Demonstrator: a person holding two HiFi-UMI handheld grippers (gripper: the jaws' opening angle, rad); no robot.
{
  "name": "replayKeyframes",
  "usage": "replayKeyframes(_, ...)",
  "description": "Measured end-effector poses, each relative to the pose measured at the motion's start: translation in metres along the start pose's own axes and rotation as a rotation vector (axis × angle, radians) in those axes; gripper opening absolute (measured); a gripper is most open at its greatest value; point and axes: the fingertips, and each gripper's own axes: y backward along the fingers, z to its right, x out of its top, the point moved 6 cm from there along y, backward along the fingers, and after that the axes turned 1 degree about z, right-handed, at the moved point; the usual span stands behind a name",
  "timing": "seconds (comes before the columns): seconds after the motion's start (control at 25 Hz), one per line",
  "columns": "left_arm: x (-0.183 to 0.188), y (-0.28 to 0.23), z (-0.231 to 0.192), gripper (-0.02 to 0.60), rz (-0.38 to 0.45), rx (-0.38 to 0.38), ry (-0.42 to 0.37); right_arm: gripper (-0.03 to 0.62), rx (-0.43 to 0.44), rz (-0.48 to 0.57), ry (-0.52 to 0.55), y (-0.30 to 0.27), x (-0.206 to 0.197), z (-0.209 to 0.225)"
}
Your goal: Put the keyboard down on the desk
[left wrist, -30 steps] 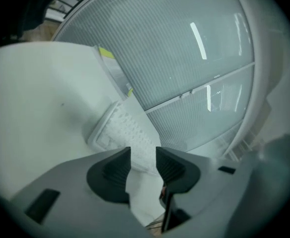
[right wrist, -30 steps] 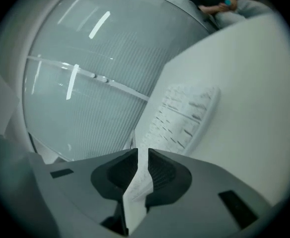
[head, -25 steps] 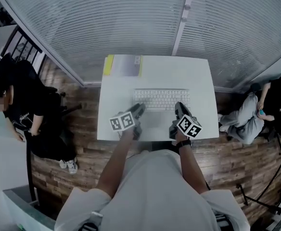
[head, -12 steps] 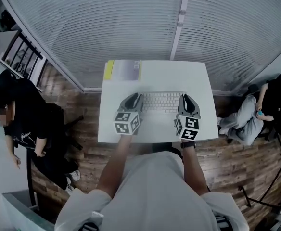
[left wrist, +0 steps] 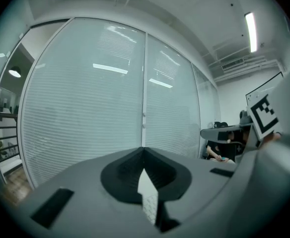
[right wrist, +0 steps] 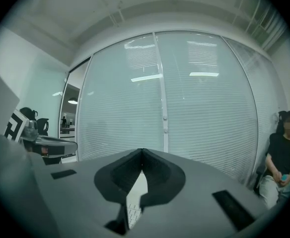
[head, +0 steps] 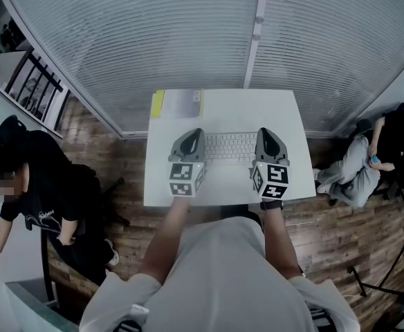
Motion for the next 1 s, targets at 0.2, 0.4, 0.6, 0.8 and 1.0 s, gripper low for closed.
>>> replayKeyframes(0.2, 0.013, 0.001, 0.007, 0.012, 0.028, -0.006, -0.002, 0.009, 0.012, -0.002, 0.022, 0.005, 0.006, -0.004)
replayKeyframes(0.4, 0.013, 0.006, 0.011, 0.012, 0.032, 0.039, -0.012, 0.009, 0.012, -0.005, 0.029, 0.009, 0.006, -0.007)
replayKeyframes(0.6, 0.013, 0.012, 0.013, 0.012, 0.037, 0.062, -0.011, 0.009, 0.018, -0.005, 0.03, 0.014, 0.009, -0.007)
replayKeyframes(0.8, 0.014, 0.011, 0.021, 0.012, 0.025, 0.046, -0.017, 0.009, 0.026, -0.003, 0.018, 0.014, 0.008, -0.01)
replayKeyframes(1.0, 0.011, 0.008, 0.025, 0.012, 0.025, 0.026, -0.014, 0.009, 0.03, -0.005, 0.02, 0.014, 0.006, -0.015)
